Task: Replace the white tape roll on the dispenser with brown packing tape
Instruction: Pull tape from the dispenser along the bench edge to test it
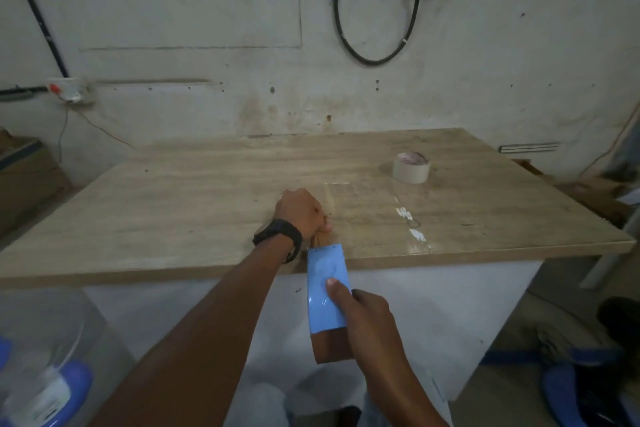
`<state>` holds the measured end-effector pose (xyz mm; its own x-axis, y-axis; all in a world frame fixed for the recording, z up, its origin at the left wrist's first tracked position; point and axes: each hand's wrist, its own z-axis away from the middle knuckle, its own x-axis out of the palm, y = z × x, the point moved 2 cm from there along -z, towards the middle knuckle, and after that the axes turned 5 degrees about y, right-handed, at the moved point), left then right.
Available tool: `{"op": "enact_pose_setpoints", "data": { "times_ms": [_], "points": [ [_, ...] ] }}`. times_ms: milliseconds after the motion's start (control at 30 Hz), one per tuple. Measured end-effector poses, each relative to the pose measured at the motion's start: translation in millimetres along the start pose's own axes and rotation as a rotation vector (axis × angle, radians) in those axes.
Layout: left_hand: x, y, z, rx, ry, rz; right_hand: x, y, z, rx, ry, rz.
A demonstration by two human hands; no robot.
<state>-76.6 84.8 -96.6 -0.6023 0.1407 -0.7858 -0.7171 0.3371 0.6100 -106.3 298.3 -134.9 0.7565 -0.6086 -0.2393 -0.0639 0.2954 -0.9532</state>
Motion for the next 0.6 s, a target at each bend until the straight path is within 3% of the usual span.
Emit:
{"op": "enact_pose_setpoints", "data": {
  "times_ms": [267, 600],
  "points": [
    [5.2, -1.7, 4.1, 0.075, 0.098, -0.02, 5.5, -0.2, -6.5, 0.051, -0.042, -0.106],
    [2.6, -10.1, 1.9, 0.104, 0.103, 0.04, 1.4, 4.5, 2.7, 0.061, -0.069, -0.046]
  ]
}}
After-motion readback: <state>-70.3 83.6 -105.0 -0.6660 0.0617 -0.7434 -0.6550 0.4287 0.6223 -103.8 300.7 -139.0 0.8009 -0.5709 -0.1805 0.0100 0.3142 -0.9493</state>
